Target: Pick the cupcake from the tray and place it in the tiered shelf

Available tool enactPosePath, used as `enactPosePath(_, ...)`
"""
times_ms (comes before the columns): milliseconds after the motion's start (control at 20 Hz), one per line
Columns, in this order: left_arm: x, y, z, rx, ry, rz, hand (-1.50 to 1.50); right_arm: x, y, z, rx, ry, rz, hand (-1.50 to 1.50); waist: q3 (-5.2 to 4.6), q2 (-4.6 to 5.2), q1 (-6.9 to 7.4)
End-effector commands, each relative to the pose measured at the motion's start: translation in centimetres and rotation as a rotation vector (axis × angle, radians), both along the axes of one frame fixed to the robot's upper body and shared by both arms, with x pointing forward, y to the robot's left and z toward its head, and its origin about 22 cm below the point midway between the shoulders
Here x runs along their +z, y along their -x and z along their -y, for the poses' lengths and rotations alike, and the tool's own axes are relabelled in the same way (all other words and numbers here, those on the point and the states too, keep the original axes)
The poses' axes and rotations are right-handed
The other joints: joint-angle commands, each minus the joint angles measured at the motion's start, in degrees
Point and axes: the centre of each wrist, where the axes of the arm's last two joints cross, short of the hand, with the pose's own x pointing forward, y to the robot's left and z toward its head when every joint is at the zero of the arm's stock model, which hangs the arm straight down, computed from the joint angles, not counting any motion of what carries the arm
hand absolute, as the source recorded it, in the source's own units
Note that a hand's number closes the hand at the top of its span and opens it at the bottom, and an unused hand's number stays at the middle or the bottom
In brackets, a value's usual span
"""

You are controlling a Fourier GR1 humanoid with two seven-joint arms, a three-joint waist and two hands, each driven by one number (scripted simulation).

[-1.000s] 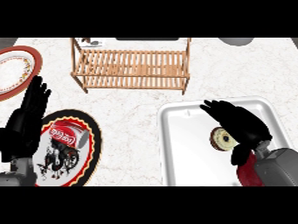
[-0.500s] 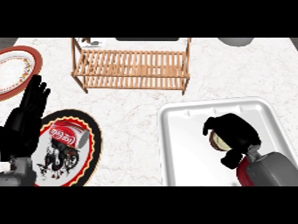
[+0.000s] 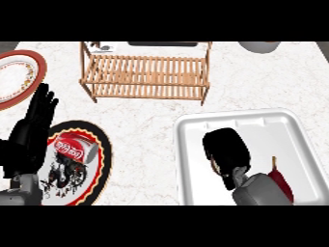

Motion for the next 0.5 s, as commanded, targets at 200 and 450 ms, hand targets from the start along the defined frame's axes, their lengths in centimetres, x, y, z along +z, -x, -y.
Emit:
enactPosePath(200,0.8,-0.7,0.7,-0.048,0.004,0.017,0.0,1.6,3.1,-7.6,-0.298,-0.152,0.008,1.5,1.14,1.02,3.07)
enactPosePath(450,0.5,-0.8,1.8,-0.079,0.012,0.015,0.0,4.0,5.5,-11.5,-0.349,-0.291,0.05,1.5,1.07,0.83,4.29)
